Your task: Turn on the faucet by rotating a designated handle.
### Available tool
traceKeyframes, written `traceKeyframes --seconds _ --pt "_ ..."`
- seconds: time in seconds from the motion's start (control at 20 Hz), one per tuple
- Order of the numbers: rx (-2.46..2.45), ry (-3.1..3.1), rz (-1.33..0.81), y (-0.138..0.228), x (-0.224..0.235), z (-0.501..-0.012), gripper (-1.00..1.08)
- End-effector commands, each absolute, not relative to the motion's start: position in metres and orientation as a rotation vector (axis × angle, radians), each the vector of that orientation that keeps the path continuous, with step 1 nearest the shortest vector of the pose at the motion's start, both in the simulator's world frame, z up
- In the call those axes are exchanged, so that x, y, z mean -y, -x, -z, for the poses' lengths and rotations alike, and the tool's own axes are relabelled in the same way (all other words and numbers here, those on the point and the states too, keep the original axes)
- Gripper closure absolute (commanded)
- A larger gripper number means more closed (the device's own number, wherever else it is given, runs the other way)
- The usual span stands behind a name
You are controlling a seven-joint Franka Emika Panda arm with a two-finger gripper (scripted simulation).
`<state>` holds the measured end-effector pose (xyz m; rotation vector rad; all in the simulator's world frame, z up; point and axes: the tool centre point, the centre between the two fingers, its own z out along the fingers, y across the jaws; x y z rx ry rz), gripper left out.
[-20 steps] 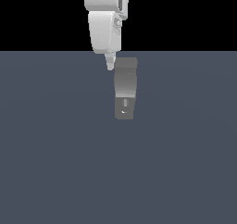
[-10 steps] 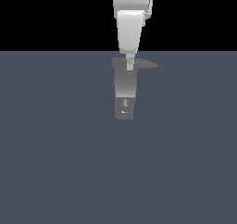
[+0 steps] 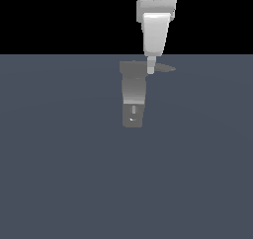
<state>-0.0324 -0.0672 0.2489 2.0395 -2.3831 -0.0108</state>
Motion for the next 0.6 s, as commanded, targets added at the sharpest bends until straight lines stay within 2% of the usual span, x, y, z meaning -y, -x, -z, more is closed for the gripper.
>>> traceKeyframes --seconds 0.0,0.55 --pt "2.395 -2.035 0.001 0.023 0.082 -0.249 1.08" --pt "2.406 -2.02 0.0 -0.001 0.127 -0.249 1.08"
